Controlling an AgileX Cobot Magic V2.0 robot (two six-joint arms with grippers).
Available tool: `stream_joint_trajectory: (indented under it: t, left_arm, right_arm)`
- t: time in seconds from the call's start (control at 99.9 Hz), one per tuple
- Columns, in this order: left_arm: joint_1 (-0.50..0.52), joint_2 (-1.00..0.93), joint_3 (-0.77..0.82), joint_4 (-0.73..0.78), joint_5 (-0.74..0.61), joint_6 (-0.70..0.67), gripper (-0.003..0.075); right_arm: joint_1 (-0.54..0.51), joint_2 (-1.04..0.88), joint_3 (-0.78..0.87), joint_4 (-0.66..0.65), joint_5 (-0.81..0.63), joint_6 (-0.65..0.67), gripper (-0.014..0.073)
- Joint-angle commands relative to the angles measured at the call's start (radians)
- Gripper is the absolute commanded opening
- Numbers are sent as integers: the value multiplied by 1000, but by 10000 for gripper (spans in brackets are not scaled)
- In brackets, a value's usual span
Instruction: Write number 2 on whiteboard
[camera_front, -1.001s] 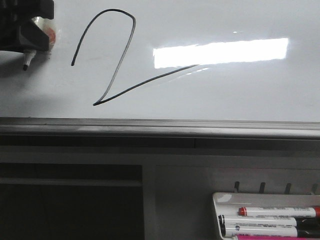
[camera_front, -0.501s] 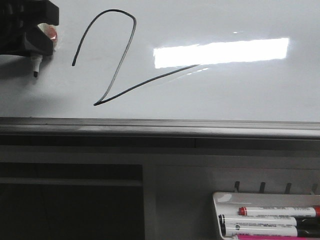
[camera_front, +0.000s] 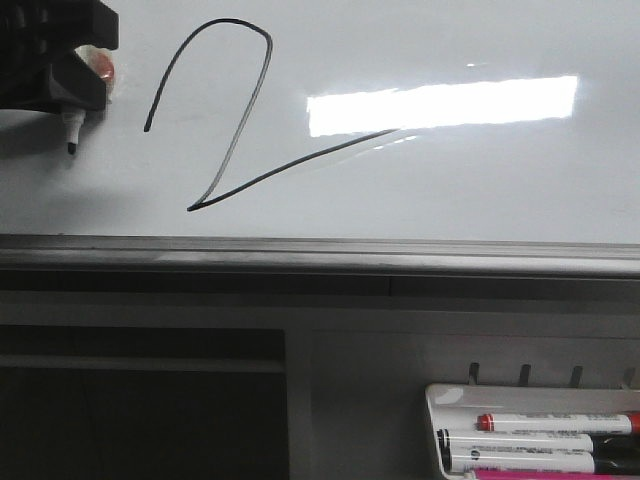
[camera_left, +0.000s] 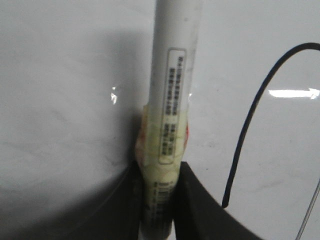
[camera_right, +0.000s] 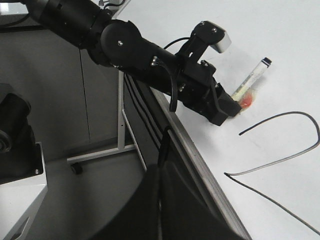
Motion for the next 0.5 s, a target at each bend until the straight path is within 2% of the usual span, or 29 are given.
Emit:
stream_joint_trajectory:
  t: [0.0, 0.07, 0.16, 0.431, 0.491]
  left_arm:
    - [3, 10, -24, -18, -65, -9, 98]
    - [3, 10, -24, -18, -66, -9, 198]
    - [3, 10, -24, -18, -70, -9, 266]
    - [3, 10, -24, -16, -74, -9, 276]
    - [3, 10, -24, -16, -74, -9, 307]
  right_arm:
    - [-5, -3, -25, -20, -82, 2, -68]
    - [-5, -3, -25, -20, -82, 2, -68]
    - [-5, -3, -25, -20, -82, 2, -68]
    - [-5, -3, -25, -20, -82, 2, -68]
    - [-5, -3, -25, -20, -82, 2, -68]
